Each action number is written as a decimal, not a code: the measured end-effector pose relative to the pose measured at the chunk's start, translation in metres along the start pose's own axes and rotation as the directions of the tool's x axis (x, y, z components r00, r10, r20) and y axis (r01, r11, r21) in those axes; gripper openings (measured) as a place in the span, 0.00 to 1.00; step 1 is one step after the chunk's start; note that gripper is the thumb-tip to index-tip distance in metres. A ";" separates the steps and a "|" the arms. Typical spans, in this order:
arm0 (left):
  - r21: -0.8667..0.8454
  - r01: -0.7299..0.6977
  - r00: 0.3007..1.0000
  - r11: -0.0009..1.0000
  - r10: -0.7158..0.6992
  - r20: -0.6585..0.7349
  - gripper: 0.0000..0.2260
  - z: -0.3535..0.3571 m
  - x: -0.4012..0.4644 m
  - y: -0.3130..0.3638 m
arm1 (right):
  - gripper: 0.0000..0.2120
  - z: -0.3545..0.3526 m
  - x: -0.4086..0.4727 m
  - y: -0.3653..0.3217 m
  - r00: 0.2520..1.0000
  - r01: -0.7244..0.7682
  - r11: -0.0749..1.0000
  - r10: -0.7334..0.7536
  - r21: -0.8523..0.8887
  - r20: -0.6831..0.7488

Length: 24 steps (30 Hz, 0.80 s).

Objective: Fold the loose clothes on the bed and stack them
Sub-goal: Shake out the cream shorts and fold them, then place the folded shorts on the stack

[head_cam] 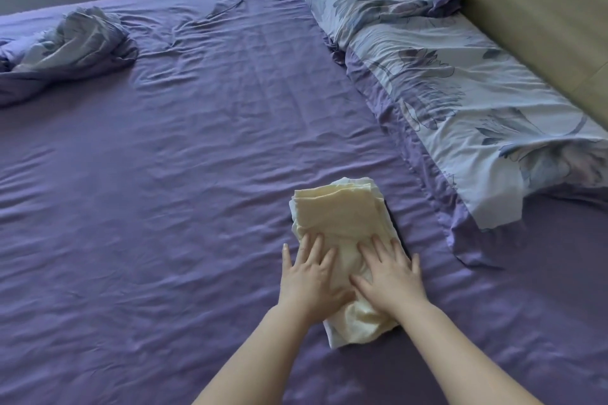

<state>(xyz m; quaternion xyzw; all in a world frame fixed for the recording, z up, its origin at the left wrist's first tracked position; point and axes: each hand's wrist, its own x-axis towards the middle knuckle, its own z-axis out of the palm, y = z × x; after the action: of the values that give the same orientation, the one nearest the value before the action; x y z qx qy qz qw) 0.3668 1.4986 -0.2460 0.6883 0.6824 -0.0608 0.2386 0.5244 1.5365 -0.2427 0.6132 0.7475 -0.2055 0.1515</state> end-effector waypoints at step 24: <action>-0.116 0.571 0.821 0.813 -0.564 0.090 0.20 0.012 -0.314 -0.237 | 0.24 0.079 -0.169 -0.302 0.866 0.495 0.855 -0.470 -0.158 0.171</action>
<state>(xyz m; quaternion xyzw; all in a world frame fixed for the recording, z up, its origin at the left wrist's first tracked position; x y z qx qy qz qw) 0.1213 1.1972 -0.1866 0.4337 0.8526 -0.0996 0.2739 0.2606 1.3031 -0.1938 0.3737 0.8829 -0.2005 0.2017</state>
